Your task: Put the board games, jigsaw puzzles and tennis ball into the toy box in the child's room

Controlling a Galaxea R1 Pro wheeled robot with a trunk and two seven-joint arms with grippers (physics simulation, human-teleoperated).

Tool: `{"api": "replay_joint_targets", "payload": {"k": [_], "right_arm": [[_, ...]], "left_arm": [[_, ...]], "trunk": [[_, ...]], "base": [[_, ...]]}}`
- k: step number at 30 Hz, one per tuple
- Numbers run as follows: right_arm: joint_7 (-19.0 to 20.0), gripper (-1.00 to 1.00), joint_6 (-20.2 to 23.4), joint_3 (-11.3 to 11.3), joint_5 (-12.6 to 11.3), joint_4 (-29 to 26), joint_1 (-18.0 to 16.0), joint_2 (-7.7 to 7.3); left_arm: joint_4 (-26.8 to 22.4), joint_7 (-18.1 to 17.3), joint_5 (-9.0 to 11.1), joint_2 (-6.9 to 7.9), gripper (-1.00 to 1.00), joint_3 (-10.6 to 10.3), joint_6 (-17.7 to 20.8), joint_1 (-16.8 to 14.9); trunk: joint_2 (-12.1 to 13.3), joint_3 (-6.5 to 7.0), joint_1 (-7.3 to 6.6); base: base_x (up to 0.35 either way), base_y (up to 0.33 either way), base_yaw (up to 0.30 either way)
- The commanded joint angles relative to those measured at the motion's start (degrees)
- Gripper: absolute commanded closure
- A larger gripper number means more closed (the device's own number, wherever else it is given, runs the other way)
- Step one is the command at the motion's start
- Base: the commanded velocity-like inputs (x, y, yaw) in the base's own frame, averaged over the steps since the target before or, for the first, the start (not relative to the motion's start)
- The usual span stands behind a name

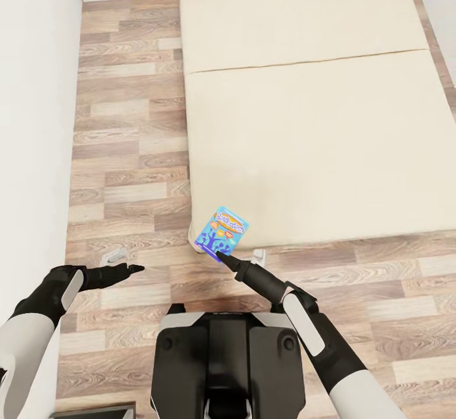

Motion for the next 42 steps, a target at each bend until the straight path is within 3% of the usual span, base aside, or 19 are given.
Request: {"api": "replay_joint_targets", "payload": {"k": [1,42], "right_arm": [[0.0,1.00,0.5,0.0,-0.6,0.0,0.0,0.00],[0.0,1.00,-1.1,0.1,-0.6,0.2,0.0,0.08]], "left_arm": [[0.0,-0.1,0.2,-0.01,-1.00,0.2,0.4,0.0],[0.1,0.9,0.1,-0.50,-1.00,0.1,-0.7,0.1]], "trunk": [[-0.1,0.04,0.04],[-0.1,3.94,0.04]], "base": [[-0.014,0.000,0.000],[-0.011,0.000,0.000]]}}
